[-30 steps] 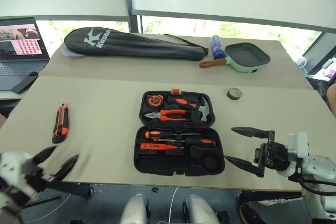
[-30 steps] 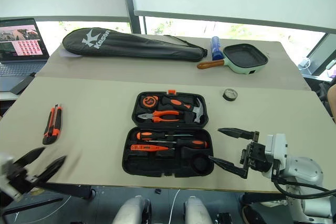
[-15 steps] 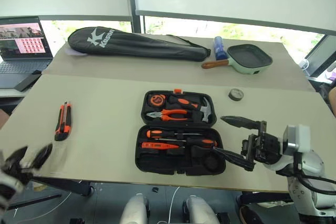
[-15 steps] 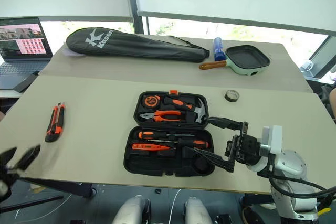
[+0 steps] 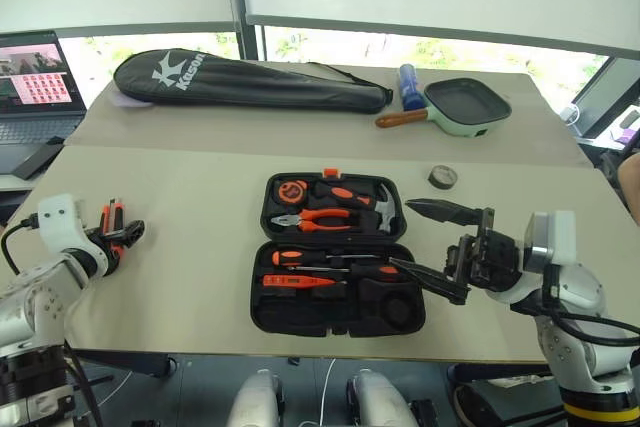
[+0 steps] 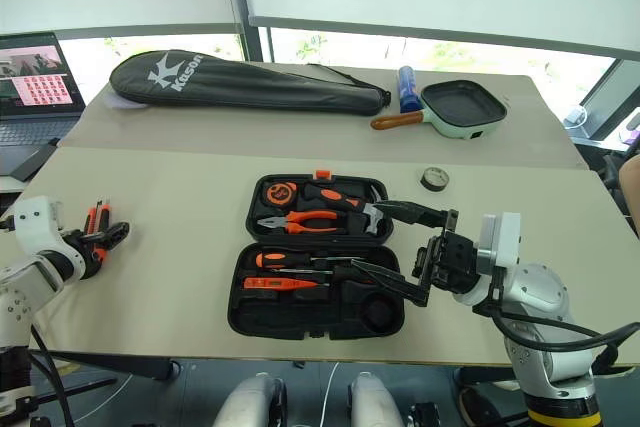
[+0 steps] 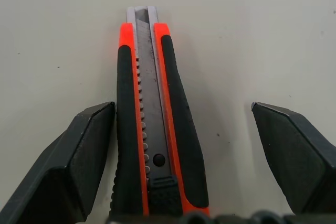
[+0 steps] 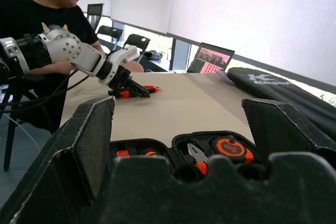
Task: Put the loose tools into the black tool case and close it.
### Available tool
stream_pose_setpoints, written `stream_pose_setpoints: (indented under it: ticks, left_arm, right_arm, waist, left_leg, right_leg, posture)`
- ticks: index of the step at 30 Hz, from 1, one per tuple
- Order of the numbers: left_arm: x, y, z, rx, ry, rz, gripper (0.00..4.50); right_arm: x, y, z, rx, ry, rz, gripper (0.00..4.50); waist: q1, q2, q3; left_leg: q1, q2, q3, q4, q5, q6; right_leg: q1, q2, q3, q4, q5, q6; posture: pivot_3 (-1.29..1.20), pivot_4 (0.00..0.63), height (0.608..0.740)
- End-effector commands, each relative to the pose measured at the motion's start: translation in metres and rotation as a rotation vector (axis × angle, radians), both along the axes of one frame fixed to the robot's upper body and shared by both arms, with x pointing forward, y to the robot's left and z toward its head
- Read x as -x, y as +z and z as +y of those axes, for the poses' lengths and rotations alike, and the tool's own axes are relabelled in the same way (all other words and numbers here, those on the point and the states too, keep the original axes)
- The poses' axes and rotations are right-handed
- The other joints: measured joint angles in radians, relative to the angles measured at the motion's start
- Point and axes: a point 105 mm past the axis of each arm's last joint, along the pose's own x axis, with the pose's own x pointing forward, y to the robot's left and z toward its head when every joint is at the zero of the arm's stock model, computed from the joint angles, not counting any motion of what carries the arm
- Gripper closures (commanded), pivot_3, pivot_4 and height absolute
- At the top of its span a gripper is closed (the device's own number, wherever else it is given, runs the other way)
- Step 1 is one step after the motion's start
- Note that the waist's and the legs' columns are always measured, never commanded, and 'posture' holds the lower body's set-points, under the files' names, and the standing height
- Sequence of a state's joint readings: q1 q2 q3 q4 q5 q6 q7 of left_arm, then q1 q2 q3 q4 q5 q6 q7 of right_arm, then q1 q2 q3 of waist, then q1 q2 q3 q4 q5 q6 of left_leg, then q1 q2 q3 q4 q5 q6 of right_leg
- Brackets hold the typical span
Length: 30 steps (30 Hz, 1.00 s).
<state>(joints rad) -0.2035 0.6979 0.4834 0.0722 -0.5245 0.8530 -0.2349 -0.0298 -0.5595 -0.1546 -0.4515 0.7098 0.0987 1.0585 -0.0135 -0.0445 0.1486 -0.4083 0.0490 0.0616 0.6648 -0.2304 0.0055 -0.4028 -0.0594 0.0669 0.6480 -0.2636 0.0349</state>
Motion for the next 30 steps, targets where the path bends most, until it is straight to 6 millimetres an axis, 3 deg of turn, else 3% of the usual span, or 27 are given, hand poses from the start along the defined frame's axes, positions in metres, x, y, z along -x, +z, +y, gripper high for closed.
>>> stream_pose_setpoints:
  ticks: [1, 5, 8, 10, 12, 16, 20, 23, 26, 30]
  left_arm:
    - [0.002, -0.008, -0.003, 0.005, -0.022, 0.04, 1.42]
    - [0.002, 0.005, -0.008, -0.002, -0.085, -0.073, 2.73]
    - [-0.004, 0.039, -0.034, -0.027, -0.293, -0.296, 2.83]
    - [0.001, 0.066, -0.073, -0.044, -0.565, -0.45, 2.83]
    - [0.011, 0.072, -0.11, -0.067, -0.846, -0.465, 2.83]
    - [0.036, 0.065, -0.176, -0.068, -1.349, -0.346, 2.83]
    - [0.063, 0.055, -0.223, -0.091, -1.698, -0.199, 2.83]
    - [0.073, 0.045, -0.244, -0.141, -1.833, -0.111, 2.83]
    - [0.07, 0.025, -0.255, -0.252, -1.826, -0.029, 2.83]
    - [0.074, 0.012, -0.267, -0.276, -1.802, 0.029, 2.83]
  right_arm:
    - [0.004, 0.008, 0.0, 0.005, -0.004, -0.036, 0.0]
    - [0.003, 0.006, -0.001, 0.01, -0.011, -0.035, 0.0]
    - [0.003, 0.005, -0.004, 0.013, -0.023, -0.034, 0.0]
    - [0.005, 0.004, -0.006, 0.021, -0.035, -0.036, 0.0]
    - [0.008, 0.002, -0.011, 0.044, -0.05, -0.028, 0.0]
    - [0.016, -0.007, -0.03, 0.121, -0.086, 0.008, 0.0]
    - [0.022, -0.014, -0.047, 0.163, -0.139, 0.047, 0.0]
    - [0.028, -0.02, -0.052, 0.179, -0.161, 0.077, 0.0]
    - [0.036, -0.021, -0.05, 0.156, -0.175, 0.102, 0.0]
    - [0.047, -0.025, -0.05, 0.159, -0.187, 0.134, 0.0]
  waist:
    - [0.0, 0.0, 0.0]
    - [0.002, 0.0, 0.0]
    - [0.005, 0.0, 0.0]
    - [0.008, -0.002, 0.0]
    - [0.013, -0.002, 0.0]
    - [0.018, 0.0, 0.0]
    - [0.019, 0.0, 0.001]
    - [0.013, 0.001, 0.001]
    - [0.01, 0.003, 0.0]
    - [0.008, 0.003, 0.001]
  left_leg:
    - [0.0, 0.0, 0.0, 0.0, 0.0, 0.0]
    - [0.0, 0.0, 0.0, 0.0, 0.0, 0.0]
    - [0.0, 0.0, 0.0, 0.0, 0.0, 0.0]
    - [-0.002, 0.0, 0.0, 0.0, 0.0, -0.001]
    - [-0.002, 0.0, 0.0, 0.0, 0.001, -0.001]
    - [-0.002, 0.0, 0.002, 0.0, 0.0, -0.001]
    - [-0.002, -0.001, 0.008, 0.0, 0.001, 0.0]
    - [-0.002, -0.001, 0.008, 0.0, 0.001, 0.0]
    - [-0.002, -0.001, 0.007, 0.0, 0.001, 0.0]
    - [-0.002, -0.001, 0.006, 0.0, 0.001, 0.0]
  right_leg:
    - [0.0, 0.0, 0.0, 0.0, 0.0, 0.0]
    - [0.0, 0.0, 0.0, 0.0, 0.0, 0.0]
    - [0.0, -0.001, 0.0, 0.0, 0.0, 0.0]
    - [-0.001, -0.001, -0.001, 0.0, 0.0, 0.0]
    - [-0.001, -0.001, -0.001, -0.001, 0.0, -0.001]
    - [0.0, -0.002, 0.0, -0.002, 0.0, -0.001]
    - [0.0, 0.001, 0.0, -0.002, 0.0, -0.001]
    - [0.0, 0.004, 0.001, -0.002, 0.0, 0.0]
    - [0.0, 0.005, 0.002, -0.002, -0.001, 0.0]
    - [0.0, 0.006, 0.003, -0.001, -0.001, 0.0]
  posture:
    - [0.0, 0.15, 0.74]
    - [0.0, 0.15, 0.74]
    - [0.0, 0.15, 0.74]
    - [0.0, 0.15, 0.74]
    - [0.0, 0.15, 0.74]
    - [0.0, 0.15, 0.74]
    - [0.0, 0.15, 0.74]
    - [0.0, 0.15, 0.74]
    - [0.0, 0.15, 0.74]
    - [0.0, 0.15, 0.74]
